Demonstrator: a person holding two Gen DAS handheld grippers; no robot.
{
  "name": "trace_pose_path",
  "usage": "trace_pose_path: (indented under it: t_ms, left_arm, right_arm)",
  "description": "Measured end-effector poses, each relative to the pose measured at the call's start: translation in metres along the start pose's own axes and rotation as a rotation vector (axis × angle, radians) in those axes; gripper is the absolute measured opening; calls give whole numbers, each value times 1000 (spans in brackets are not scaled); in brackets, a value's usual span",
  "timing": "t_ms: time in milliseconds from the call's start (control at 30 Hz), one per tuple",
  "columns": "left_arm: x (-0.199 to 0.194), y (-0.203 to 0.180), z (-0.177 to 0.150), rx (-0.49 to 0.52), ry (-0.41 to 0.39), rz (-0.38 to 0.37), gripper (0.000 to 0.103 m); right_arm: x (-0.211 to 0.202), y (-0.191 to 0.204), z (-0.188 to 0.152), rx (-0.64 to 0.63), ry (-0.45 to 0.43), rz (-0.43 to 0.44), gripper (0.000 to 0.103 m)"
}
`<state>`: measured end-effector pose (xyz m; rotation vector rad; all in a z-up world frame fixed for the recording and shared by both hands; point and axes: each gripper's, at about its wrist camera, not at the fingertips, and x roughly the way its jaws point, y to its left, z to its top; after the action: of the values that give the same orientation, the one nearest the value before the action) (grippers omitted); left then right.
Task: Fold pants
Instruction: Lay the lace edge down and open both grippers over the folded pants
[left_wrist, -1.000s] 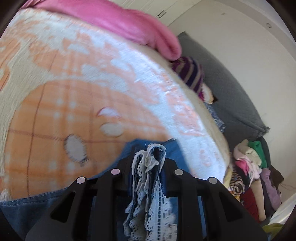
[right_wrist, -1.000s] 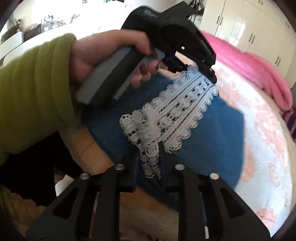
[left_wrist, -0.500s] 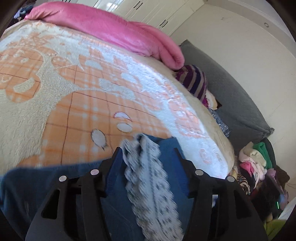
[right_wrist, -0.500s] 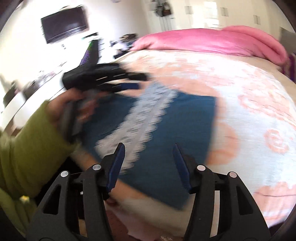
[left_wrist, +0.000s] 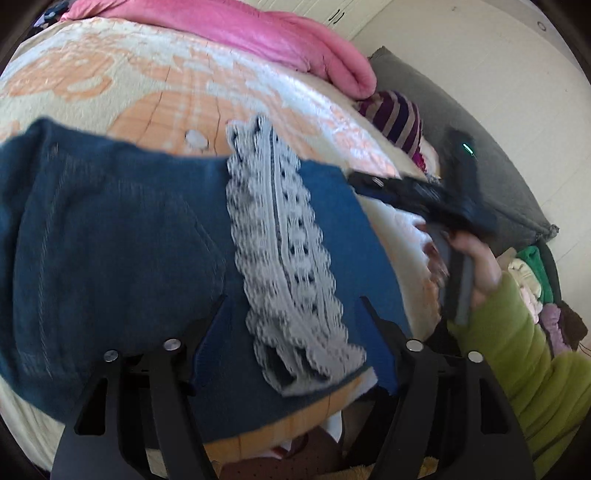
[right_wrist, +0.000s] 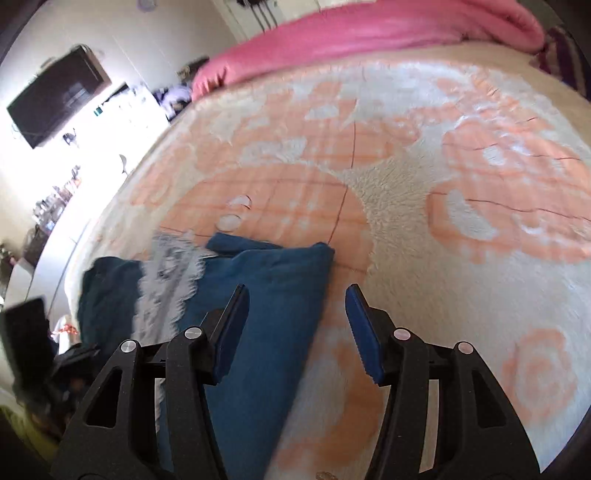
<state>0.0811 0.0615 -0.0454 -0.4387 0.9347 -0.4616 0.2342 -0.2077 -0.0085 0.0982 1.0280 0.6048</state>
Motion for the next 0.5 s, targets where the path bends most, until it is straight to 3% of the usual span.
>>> trace_pose_path:
  t_ms: [133, 200, 233, 267, 333, 400, 500]
  left_arm:
    - [5, -6, -4, 16, -11, 25, 71]
    - [9, -10, -3, 28, -1, 37, 48]
    - [9, -15, -4, 51, 2, 59, 33]
    - [8, -20, -5, 87, 0, 85, 29]
    - [6, -27, -7, 156, 6, 142, 28]
    - [5, -27, -10, 188, 7, 195, 28]
    - [8, -18, -11, 162, 21, 200, 30]
  right_arm:
    - [17, -2, 2, 37, 18, 50, 48]
    - [14, 5, 2, -6, 9, 70, 14]
    - [11, 9, 2, -38, -5, 64, 11]
    - [6, 14, 1, -79, -21, 45, 9]
    - [-2, 19, 0, -133, -49, -24, 8]
    - [-2, 14, 0, -120, -46, -38, 9]
    - [13, 9, -1, -119, -19, -90, 19]
